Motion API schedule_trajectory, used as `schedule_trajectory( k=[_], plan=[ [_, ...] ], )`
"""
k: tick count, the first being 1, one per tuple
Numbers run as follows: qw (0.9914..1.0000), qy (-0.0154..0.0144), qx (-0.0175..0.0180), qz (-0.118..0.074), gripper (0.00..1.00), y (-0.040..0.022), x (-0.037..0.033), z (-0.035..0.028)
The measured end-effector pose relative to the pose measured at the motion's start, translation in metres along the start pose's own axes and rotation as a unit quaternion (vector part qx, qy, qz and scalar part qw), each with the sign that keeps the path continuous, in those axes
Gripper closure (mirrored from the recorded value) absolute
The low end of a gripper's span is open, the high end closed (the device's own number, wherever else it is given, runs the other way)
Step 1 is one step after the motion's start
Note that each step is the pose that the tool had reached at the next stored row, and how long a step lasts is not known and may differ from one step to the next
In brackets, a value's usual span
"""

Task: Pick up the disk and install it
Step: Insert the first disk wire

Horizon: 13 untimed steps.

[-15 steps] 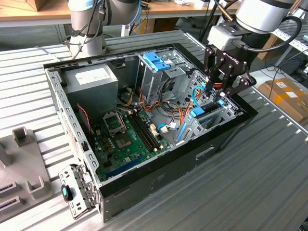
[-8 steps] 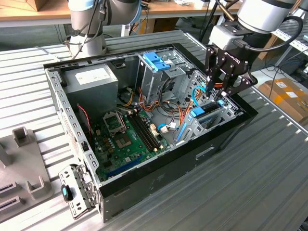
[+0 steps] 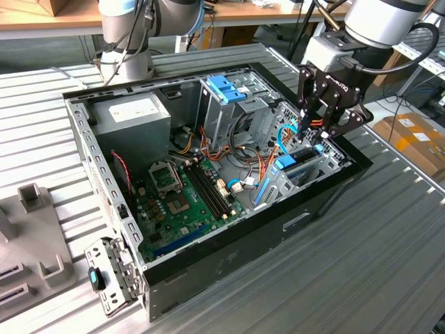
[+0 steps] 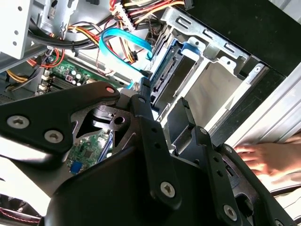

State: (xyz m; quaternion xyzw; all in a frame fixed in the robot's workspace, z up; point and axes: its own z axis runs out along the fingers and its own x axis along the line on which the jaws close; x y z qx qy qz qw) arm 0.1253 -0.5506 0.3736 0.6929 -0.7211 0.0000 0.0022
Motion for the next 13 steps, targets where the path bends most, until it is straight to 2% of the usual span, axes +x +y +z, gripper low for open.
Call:
schedule_trajectory(
  k=[9,12,13],
  plan=[
    [1.0,0.0001,0.0,0.0,0.58,-0.0039,-0.0006,0.0],
    [1.0,0.0001,0.0,0.0,0.58,-0.0068,-0.0009,-0.0001],
    [1.0,0.0,0.0,0.0,0.58,-0.0095,-0.0012,0.0]
  ],
)
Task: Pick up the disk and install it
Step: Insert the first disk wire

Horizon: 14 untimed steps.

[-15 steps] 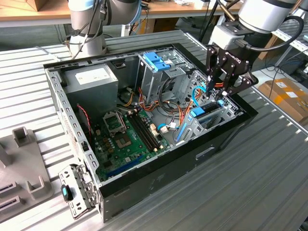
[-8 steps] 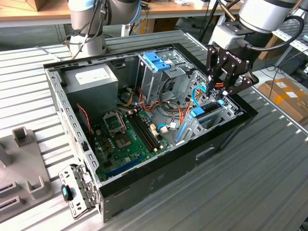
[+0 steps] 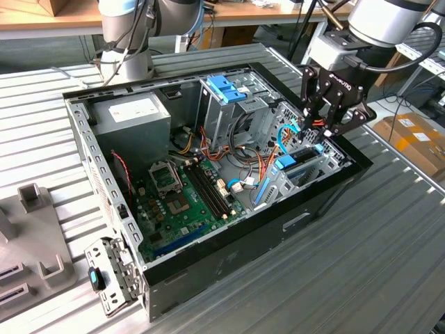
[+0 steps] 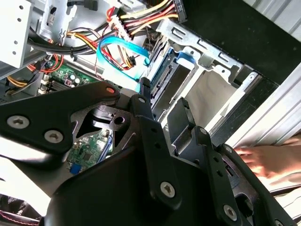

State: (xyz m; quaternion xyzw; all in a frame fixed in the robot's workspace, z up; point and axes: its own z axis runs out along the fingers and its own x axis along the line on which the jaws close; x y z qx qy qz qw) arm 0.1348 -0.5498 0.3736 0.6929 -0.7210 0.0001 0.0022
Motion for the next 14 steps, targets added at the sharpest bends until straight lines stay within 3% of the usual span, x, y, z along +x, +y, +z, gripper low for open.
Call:
schedule_trajectory(
  k=[8,14],
  plan=[
    [1.0,0.0,0.0,-0.001,0.58,-0.0005,-0.0049,0.0006],
    [1.0,-0.0001,0.0,-0.003,0.58,-0.0001,-0.0092,0.0047]
  ],
)
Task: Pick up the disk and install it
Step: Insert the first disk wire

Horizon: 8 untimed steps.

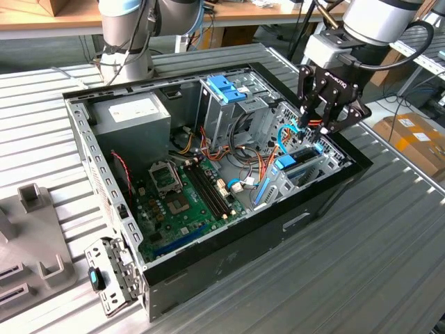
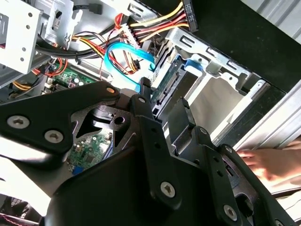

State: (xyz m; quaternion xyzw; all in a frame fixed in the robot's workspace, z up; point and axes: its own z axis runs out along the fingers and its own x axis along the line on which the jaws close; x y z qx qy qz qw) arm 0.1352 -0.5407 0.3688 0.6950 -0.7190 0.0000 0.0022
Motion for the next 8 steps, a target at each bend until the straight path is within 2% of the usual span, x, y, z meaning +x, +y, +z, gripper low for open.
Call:
schedule_trajectory(
  k=[6,8],
  plan=[
    [0.99999,0.0001,0.0,-0.005,0.58,0.0001,-0.0011,0.0072],
    [0.99998,0.0001,0.0,-0.006,0.58,0.0004,-0.0016,0.0073]
  ],
)
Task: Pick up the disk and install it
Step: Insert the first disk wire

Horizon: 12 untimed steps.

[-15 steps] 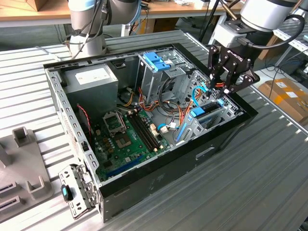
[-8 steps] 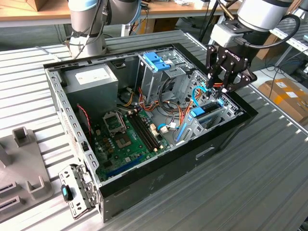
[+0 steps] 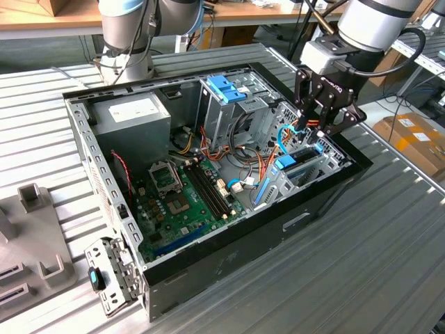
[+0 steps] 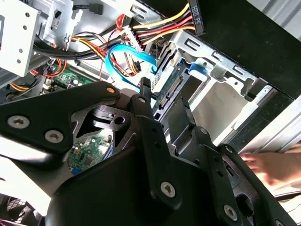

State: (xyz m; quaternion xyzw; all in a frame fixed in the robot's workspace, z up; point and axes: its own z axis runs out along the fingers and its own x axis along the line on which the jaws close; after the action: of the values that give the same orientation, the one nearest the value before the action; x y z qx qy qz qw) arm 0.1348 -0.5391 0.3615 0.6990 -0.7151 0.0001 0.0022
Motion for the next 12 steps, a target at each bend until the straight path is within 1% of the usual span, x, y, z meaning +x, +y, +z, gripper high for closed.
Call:
schedule_trajectory(
  k=[8,10,12],
  plan=[
    [1.0,0.0,0.0,-0.001,0.58,0.0026,0.0,0.0],
    [1.0,0.0025,0.0001,-0.001,0.58,0.0027,0.0,0.0],
    [1.0,0.0026,0.0001,-0.001,0.58,0.0027,0.0,0.0]
  ],
)
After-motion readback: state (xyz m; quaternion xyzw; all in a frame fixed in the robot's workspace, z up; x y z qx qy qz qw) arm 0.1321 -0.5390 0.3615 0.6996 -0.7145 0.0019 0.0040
